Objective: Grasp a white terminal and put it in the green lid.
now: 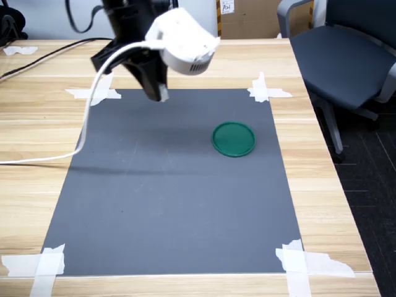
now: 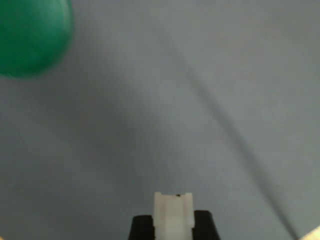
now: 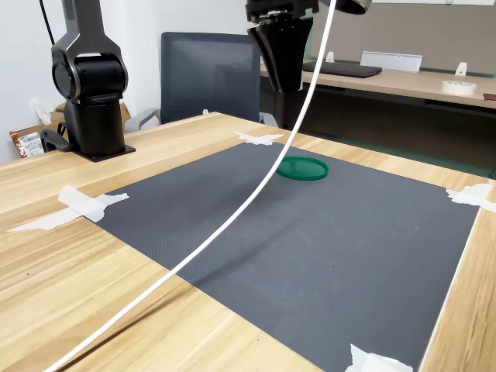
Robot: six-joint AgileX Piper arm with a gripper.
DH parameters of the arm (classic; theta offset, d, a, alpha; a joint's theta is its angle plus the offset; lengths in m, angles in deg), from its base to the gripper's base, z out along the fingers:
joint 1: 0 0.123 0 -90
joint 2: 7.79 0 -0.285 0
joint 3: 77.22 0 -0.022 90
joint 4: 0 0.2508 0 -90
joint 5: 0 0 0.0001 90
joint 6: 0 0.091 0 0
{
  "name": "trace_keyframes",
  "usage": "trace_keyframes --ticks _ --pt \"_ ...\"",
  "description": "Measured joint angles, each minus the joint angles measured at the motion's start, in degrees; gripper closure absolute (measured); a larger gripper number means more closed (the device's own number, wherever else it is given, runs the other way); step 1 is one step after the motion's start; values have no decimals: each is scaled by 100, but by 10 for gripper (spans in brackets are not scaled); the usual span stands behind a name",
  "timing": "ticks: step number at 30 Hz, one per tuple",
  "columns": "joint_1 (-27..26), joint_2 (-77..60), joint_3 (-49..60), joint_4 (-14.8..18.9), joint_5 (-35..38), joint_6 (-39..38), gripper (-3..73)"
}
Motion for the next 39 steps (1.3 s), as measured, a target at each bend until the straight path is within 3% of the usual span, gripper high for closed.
trace_keyframes --ticks 13,24,39 --pt "1236 -77 408 -53 -524 1068 619" --pt "2284 157 1079 -896 -1129 1254 619" --pt "2468 1147 1123 -940 -1517 1290 619"
